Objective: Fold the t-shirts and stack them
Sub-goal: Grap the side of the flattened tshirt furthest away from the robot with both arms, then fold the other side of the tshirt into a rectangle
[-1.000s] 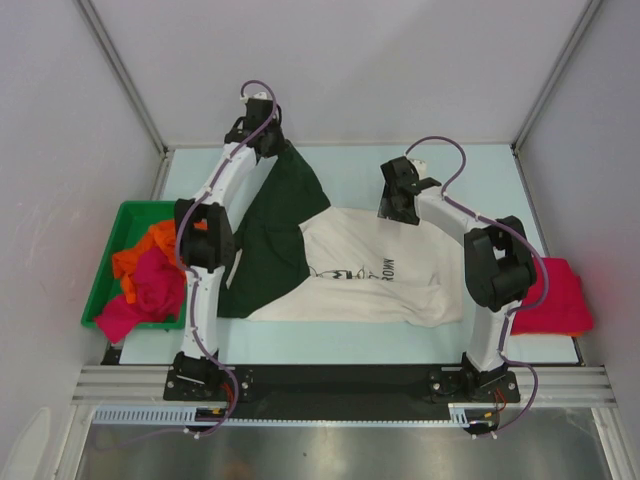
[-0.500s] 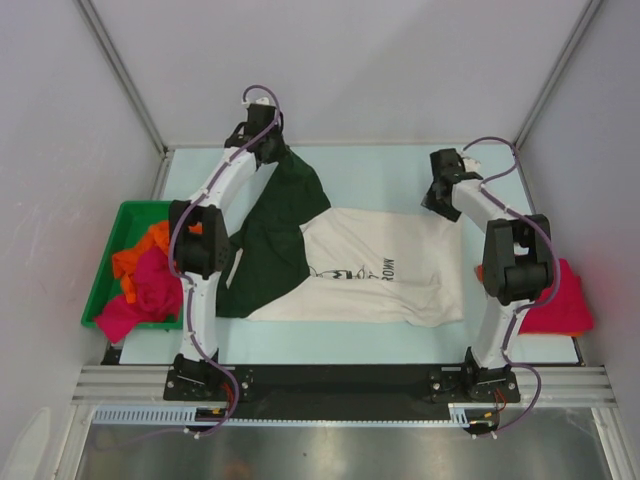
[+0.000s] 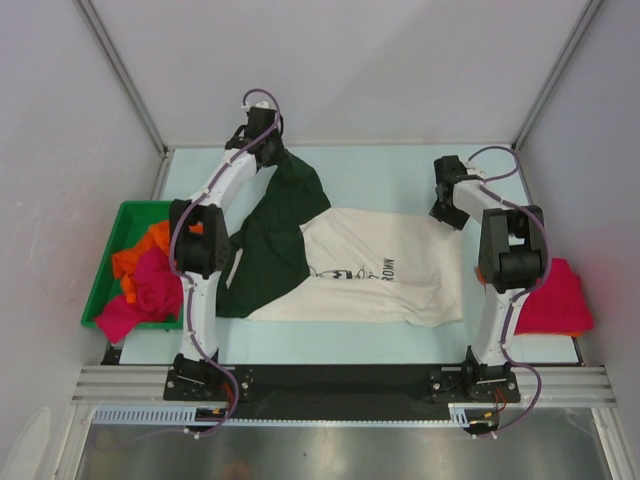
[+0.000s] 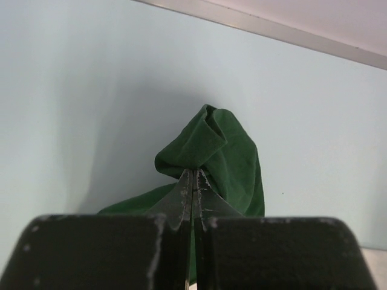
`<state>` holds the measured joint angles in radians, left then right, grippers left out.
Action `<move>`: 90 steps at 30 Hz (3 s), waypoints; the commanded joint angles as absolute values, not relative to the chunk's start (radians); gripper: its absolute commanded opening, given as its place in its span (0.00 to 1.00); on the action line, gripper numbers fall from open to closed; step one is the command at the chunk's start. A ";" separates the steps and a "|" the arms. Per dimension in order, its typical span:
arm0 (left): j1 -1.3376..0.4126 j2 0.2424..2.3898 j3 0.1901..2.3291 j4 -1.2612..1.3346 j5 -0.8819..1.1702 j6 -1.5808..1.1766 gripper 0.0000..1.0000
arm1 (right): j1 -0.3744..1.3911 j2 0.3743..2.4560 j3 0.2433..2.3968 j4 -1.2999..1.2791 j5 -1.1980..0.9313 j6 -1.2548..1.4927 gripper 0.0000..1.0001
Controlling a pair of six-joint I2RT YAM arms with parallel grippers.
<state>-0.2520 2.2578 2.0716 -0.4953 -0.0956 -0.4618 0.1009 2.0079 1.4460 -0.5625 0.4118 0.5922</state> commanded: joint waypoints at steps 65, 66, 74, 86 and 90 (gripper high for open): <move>-0.186 2.175 2.049 -0.437 -0.134 -0.499 0.00 | -0.025 2.138 1.772 -0.565 0.380 0.560 0.00; -0.189 2.158 2.051 -0.437 -0.130 -0.499 0.00 | -0.020 2.129 1.770 -0.563 0.380 0.555 0.00; -0.204 2.031 1.968 -0.436 -0.132 -0.495 0.00 | 0.034 2.002 1.680 -0.546 0.422 0.538 0.00; -0.207 1.761 1.671 -0.397 -0.147 -0.509 0.00 | 0.051 1.750 1.427 -0.557 0.489 0.552 0.00; -0.210 1.669 1.556 -0.393 -0.150 -0.511 0.00 | 0.051 1.686 1.352 -0.574 0.497 0.568 0.00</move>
